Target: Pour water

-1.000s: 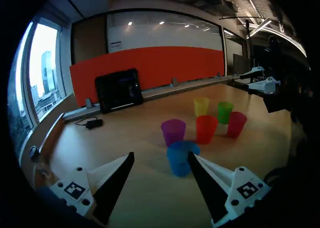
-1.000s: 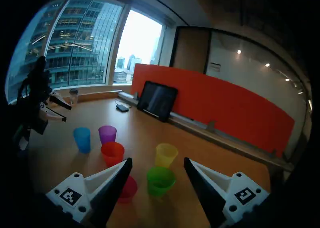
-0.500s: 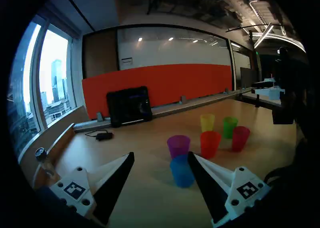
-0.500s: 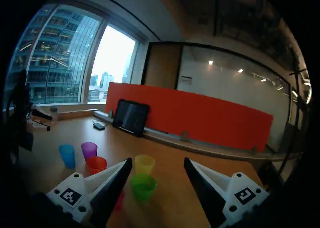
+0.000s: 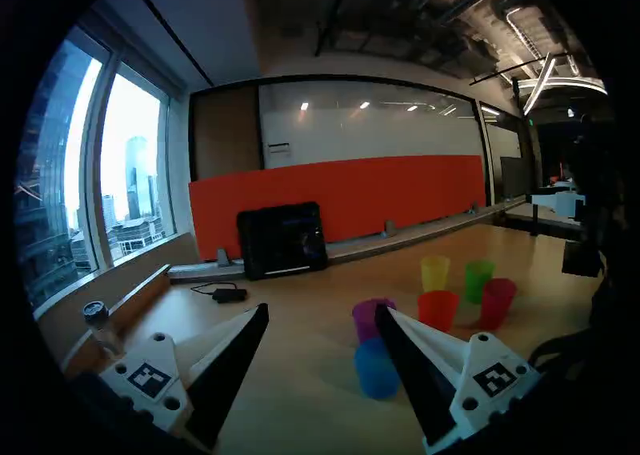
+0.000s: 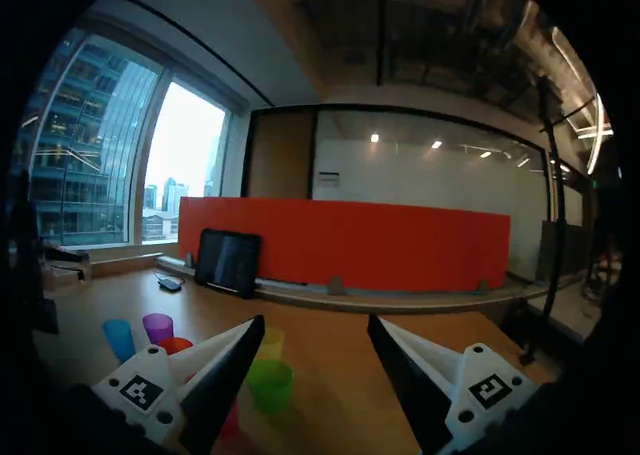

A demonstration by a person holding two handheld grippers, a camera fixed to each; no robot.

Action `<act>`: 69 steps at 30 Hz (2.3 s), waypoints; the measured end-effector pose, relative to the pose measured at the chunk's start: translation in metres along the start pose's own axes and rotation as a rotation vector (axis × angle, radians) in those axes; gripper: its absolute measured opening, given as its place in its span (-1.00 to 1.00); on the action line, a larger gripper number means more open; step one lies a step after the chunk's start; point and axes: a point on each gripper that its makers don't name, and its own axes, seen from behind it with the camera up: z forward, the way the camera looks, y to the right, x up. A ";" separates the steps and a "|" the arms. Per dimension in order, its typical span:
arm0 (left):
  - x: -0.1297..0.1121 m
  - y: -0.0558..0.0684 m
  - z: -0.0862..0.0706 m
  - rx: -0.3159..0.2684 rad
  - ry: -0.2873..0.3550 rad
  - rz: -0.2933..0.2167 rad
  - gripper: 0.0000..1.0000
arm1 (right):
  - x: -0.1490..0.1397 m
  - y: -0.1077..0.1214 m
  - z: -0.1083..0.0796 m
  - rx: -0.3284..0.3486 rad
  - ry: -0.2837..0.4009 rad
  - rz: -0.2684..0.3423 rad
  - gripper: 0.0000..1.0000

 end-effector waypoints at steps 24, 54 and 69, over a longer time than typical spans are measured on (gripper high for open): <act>0.008 -0.016 0.001 0.144 0.104 -0.026 0.97 | -0.005 0.020 -0.031 -0.194 0.096 0.050 1.00; -0.029 -0.013 0.011 0.201 0.128 -0.064 0.97 | 0.003 0.015 -0.040 -0.230 0.110 0.058 0.99; -0.040 -0.010 0.024 0.190 0.135 -0.076 0.97 | 0.011 0.012 -0.037 -0.230 0.113 0.037 0.99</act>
